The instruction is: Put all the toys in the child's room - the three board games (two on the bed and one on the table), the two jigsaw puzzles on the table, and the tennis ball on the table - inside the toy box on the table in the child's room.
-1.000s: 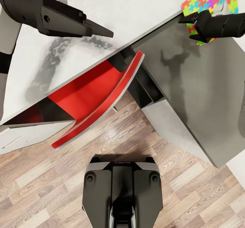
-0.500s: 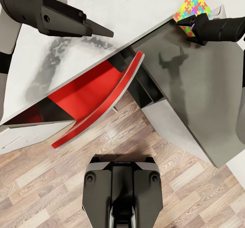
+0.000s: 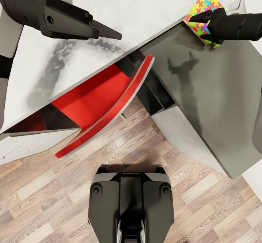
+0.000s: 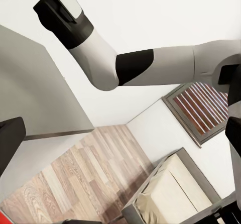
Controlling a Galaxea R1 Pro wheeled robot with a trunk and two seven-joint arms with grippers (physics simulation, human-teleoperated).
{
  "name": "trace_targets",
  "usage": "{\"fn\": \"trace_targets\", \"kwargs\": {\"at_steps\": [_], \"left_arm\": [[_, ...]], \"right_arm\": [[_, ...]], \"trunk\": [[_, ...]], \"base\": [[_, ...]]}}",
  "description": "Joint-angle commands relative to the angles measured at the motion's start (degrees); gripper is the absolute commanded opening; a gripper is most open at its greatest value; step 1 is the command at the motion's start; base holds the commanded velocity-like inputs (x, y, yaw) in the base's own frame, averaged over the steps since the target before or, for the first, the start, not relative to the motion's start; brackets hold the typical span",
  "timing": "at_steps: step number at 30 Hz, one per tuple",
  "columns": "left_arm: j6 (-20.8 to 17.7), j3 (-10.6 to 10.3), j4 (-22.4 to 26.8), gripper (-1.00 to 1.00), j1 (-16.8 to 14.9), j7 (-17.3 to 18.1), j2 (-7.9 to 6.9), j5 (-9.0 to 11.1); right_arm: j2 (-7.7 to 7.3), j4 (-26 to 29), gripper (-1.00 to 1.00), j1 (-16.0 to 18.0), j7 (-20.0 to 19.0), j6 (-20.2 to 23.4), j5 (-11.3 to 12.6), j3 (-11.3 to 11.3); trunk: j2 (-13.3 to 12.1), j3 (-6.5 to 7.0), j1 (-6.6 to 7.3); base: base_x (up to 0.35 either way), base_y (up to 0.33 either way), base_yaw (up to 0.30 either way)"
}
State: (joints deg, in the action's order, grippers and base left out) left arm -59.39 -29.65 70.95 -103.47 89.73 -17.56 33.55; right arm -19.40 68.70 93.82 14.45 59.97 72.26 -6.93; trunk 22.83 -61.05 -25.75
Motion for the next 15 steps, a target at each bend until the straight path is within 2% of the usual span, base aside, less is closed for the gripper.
{"fn": "trace_targets", "kwargs": {"at_steps": [1, 15], "left_arm": [[-0.61, -0.14, -0.02, 1.00, -0.07, 0.27, -0.04, 0.01], [-0.61, -0.11, -0.02, 1.00, -0.07, 0.27, 0.08, -0.02]], "right_arm": [[-0.06, 0.12, 1.00, 0.05, 0.61, 0.03, 0.60, -0.11], [-0.10, 0.87, 1.00, 0.05, 0.69, 0.03, 0.60, -0.10]], "trunk": [[0.09, -0.06, -0.04], [0.09, -0.06, -0.04]], "base": [[0.000, 0.000, 0.000], [0.000, 0.000, 0.000]]}}
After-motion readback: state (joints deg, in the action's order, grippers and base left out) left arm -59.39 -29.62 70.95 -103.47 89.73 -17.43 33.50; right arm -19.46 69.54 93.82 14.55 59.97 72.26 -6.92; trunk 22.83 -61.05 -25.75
